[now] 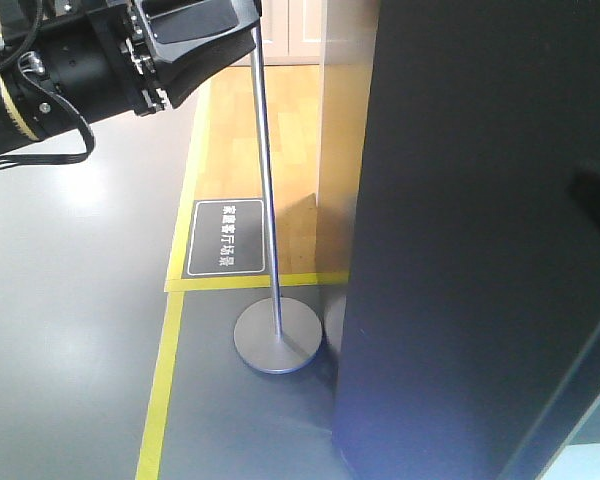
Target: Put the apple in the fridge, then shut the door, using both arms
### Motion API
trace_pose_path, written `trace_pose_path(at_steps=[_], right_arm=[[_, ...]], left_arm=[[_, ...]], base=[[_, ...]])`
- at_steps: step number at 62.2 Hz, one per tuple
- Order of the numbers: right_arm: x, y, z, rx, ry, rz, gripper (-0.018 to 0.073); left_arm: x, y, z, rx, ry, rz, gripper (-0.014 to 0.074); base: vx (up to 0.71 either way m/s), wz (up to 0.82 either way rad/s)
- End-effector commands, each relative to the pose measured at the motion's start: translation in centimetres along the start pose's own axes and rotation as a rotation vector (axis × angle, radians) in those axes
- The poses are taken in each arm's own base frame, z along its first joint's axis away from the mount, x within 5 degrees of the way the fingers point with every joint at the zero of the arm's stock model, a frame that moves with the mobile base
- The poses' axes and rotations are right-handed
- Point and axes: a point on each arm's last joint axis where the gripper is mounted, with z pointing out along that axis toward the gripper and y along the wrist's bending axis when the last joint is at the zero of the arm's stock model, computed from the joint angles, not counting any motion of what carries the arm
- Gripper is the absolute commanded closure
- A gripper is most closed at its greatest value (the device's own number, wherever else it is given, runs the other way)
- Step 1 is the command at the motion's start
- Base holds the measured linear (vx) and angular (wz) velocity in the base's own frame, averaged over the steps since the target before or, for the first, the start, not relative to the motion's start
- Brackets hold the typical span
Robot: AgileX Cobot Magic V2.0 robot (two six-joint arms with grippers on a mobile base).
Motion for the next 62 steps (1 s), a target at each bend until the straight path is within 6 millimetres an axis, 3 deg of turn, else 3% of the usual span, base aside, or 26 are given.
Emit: trace_pose_path(at_steps=[1,22,49,62], right_arm=[[-2.5,-1.4,1.8,0.074,-0.064,0.007,0.0033],[-4.0,-4.3,7.9,0.15,-0.027,0.049,0.0043],[-2.5,-7.4,11.4,0.372,-0.044,0.075,0.0043],[-2.3,-8.4,14.0,0.393,-0.025,0.072,0.0043]], left_arm=[[-1.3,-2.4,-0.4,0.047,-0.072,0.043,0.0325],[-1.5,-2.0,-0.4,0.003,-0.097,0.041,0.0325],[-1.5,-2.0,-0.4,0.003,-0.097,0.041,0.0325],[-1.5,-2.0,-0.4,0.003,-0.097,0.041,0.0325]], base=[[0.0,0.0],[0.0,0.0],[0.0,0.0],[0.0,0.0]])
